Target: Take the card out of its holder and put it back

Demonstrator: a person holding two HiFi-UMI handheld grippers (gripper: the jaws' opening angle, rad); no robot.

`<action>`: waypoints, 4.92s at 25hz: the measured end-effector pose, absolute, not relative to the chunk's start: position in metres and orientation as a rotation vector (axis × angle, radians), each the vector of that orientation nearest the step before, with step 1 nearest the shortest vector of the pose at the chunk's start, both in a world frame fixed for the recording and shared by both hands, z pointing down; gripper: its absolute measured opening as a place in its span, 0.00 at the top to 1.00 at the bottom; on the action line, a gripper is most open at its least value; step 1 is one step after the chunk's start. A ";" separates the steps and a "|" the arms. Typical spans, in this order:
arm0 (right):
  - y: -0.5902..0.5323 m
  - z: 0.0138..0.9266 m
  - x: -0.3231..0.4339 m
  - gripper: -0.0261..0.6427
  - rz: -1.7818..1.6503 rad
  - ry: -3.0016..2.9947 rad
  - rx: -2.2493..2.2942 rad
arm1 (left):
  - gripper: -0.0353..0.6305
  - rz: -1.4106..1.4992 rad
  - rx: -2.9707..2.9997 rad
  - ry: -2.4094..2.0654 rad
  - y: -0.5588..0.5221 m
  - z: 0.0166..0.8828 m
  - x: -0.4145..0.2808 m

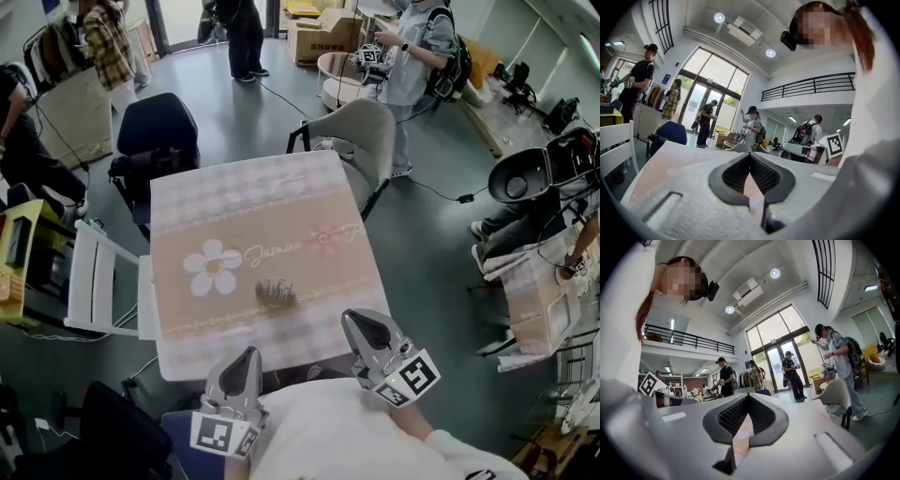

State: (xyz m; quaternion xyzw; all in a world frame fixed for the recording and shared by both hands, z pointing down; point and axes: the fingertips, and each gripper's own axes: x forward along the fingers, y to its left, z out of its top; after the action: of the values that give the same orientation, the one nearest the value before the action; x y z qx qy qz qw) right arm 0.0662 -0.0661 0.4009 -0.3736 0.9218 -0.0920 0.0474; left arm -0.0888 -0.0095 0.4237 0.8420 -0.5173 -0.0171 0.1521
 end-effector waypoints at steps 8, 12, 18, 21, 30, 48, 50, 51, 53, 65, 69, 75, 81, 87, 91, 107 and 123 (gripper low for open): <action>-0.008 0.406 0.106 0.96 -0.297 2.833 -1.170 | 0.94 -0.039 2.459 -1.393 0.027 0.417 -0.028; 0.018 0.407 0.127 0.96 -0.304 2.837 -1.176 | 0.94 -0.033 2.474 -1.385 0.047 0.411 -0.004; 0.043 0.413 0.153 0.96 -0.279 2.819 -1.201 | 0.94 -0.035 2.488 -1.378 0.071 0.416 0.019; 0.051 0.412 0.162 0.96 -0.263 2.807 -1.217 | 0.94 -0.030 2.502 -1.372 0.078 0.415 0.027; 0.063 0.415 0.171 0.96 -0.247 2.817 -1.223 | 0.94 -0.032 2.523 -1.353 0.088 0.414 0.043; 0.068 0.419 0.162 0.96 -0.264 2.846 -1.181 | 0.94 -0.011 2.453 -1.378 0.095 0.428 0.041; 0.069 0.419 0.160 0.96 -0.269 2.855 -1.175 | 0.94 0.006 2.438 -1.388 0.096 0.431 0.041; 0.070 0.419 0.160 0.96 -0.271 2.858 -1.173 | 0.94 0.013 2.427 -1.401 0.096 0.432 0.040; 0.070 0.419 0.160 0.96 -0.274 2.861 -1.173 | 0.94 0.019 2.402 -1.431 0.097 0.434 0.036; 0.071 0.421 0.161 0.96 -0.268 2.864 -1.156 | 0.94 0.003 2.391 -1.492 0.098 0.431 0.031; 0.070 0.420 0.165 0.96 -0.270 2.854 -1.173 | 0.94 0.006 2.395 -1.483 0.096 0.430 0.034; 0.071 0.419 0.167 0.96 -0.272 2.845 -1.194 | 0.94 0.011 2.404 -1.474 0.096 0.428 0.035; 0.070 0.420 0.165 0.96 -0.273 2.842 -1.190 | 0.94 0.009 2.397 -1.482 0.097 0.431 0.032; 0.071 0.420 0.160 0.96 -0.268 2.853 -1.172 | 0.94 -0.007 2.382 -1.507 0.100 0.431 0.026; 0.071 0.420 0.156 0.96 -0.266 2.862 -1.159 | 0.94 -0.012 2.371 -1.522 0.102 0.431 0.021; 0.070 0.421 0.159 0.96 -0.273 2.862 -1.159 | 0.94 -0.023 2.365 -1.530 0.101 0.431 0.022; 0.071 0.421 0.159 0.96 -0.272 2.863 -1.164 | 0.94 -0.024 2.376 -1.515 0.101 0.430 0.024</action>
State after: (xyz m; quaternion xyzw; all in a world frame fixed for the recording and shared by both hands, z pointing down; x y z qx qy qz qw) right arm 0.1586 0.0706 0.4212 -0.3751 0.9226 -0.0876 0.0194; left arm 0.0240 0.1011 0.4305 0.8320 -0.5308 -0.0085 0.1611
